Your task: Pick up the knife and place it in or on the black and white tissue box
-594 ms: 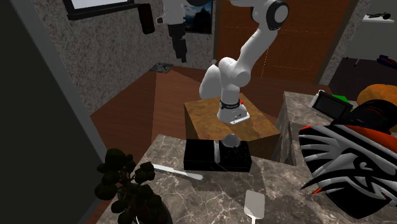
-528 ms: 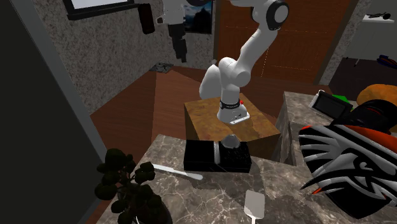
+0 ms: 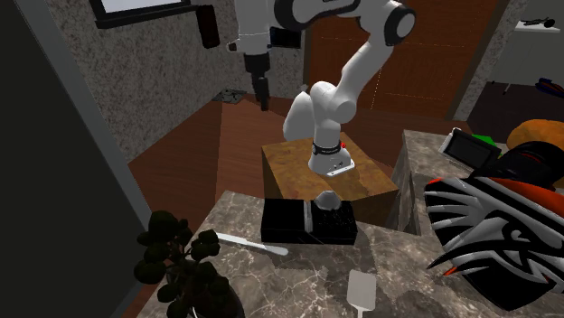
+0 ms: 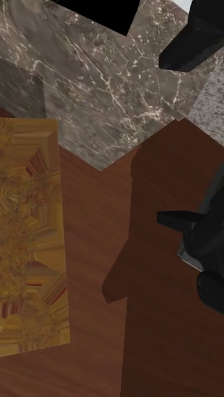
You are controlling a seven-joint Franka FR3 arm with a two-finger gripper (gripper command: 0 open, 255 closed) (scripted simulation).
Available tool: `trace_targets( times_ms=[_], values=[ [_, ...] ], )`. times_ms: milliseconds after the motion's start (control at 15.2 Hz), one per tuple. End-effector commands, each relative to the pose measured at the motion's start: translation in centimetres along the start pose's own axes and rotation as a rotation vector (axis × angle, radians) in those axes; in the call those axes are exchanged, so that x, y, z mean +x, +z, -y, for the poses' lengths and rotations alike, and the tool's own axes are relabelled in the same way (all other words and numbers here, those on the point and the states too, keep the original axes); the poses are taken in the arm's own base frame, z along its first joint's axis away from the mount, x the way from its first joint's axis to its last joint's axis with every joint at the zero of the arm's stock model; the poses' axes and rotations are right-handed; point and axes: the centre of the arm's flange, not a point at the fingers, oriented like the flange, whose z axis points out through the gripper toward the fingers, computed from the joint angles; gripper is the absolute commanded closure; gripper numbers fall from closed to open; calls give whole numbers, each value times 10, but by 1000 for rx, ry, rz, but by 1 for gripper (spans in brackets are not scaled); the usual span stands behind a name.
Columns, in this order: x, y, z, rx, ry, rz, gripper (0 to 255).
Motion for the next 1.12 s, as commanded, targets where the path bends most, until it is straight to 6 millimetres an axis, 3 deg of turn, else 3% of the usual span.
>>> trace_targets(
  times_ms=[0,528,1056],
  values=[
    [0,11,23,-9,36,-10,0],
    [15,64,119,-48,166,-44,0],
    [45,120,210,-87,296,-78,0]
  ],
)
